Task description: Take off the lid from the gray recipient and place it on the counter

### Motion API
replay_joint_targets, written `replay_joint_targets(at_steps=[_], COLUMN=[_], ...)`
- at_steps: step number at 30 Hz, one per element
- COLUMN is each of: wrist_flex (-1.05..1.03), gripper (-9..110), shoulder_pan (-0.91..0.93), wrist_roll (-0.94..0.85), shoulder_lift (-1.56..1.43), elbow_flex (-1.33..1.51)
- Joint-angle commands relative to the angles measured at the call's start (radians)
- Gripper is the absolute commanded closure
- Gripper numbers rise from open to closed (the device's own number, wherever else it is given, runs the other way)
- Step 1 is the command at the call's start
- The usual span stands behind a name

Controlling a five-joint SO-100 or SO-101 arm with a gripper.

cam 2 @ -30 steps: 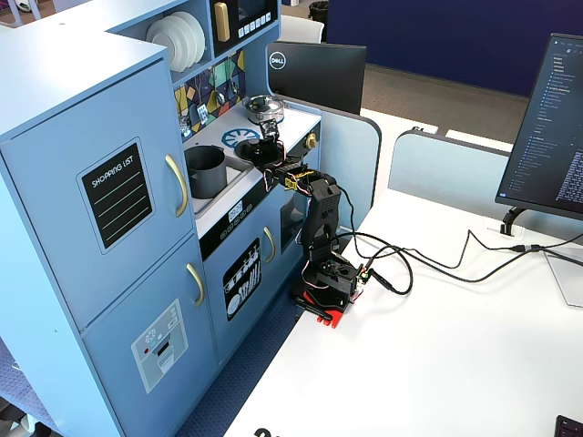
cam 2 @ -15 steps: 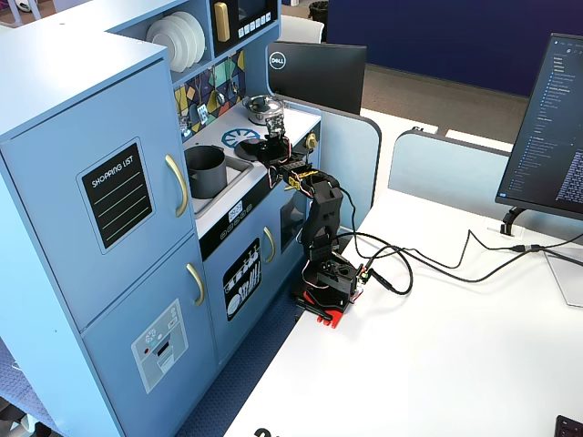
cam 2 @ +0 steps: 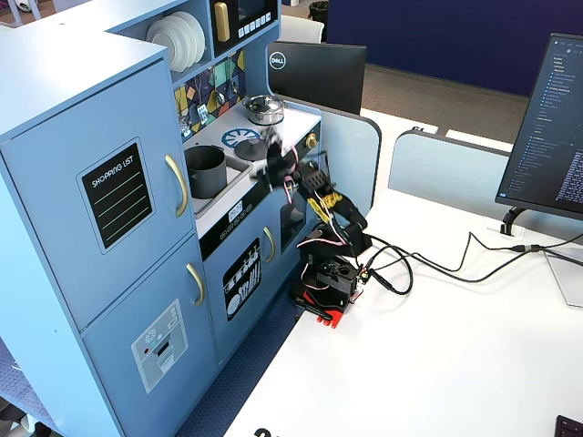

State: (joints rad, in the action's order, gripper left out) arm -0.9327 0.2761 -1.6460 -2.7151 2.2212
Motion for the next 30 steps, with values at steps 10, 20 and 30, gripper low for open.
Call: replay_joint_targets(at_steps=[10, 20, 30], wrist_flex=[-0.301, -0.545, -0.598], gripper=[102, 101, 97], shoulder_pan=[-0.268, -0.279, -0.225], wrist_roll=[0.043, 0.098, 0.129], shoulder_lift=[-0.462, -0.462, -0.463], elbow_flex=[0.663, 0.781, 0.781])
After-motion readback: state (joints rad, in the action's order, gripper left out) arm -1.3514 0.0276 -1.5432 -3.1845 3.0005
